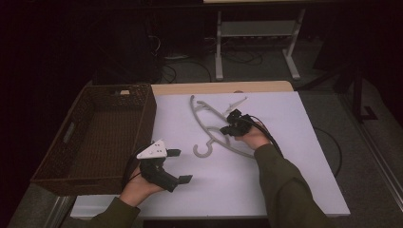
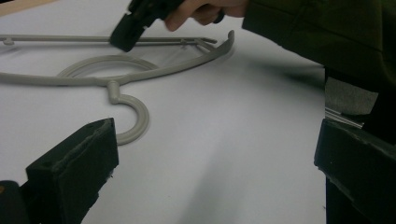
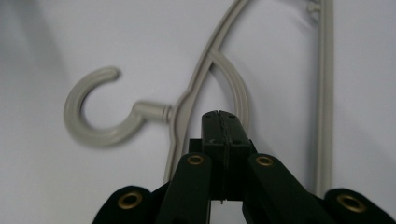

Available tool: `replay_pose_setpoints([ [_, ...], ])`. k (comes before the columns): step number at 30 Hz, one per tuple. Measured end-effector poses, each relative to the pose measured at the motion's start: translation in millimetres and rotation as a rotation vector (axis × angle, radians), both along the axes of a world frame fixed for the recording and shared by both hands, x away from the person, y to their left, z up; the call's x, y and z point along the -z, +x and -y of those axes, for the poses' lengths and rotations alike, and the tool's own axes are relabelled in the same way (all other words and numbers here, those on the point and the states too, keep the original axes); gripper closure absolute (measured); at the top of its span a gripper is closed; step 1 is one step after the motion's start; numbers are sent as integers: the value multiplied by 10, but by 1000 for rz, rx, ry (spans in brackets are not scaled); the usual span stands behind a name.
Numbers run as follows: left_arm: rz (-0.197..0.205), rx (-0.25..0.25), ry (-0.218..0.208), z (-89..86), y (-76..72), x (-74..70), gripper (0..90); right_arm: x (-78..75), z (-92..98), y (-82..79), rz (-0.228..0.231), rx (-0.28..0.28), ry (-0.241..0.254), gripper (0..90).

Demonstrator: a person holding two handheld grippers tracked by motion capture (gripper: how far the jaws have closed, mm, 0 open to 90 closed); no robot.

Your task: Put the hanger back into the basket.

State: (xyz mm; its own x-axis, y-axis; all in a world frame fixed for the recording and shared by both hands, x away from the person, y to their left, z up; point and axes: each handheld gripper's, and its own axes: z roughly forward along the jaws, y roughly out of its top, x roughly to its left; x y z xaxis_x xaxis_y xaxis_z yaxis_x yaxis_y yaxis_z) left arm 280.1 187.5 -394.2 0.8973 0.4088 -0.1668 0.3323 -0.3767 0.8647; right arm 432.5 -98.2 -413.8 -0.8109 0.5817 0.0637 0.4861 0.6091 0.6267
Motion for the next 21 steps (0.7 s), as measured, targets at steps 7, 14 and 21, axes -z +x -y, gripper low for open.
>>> replay_pose_setpoints([
  [7,-3,-9,-11,-31,2,-13,0,166,-250,180,-15,15,-38,897],
  [14,1,-12,-9,-57,18,-17,0,240,-297,190,-21,-12,-51,897],
  [21,2,-14,-10,-57,18,-19,0,247,-390,103,-29,-94,-28,897],
])
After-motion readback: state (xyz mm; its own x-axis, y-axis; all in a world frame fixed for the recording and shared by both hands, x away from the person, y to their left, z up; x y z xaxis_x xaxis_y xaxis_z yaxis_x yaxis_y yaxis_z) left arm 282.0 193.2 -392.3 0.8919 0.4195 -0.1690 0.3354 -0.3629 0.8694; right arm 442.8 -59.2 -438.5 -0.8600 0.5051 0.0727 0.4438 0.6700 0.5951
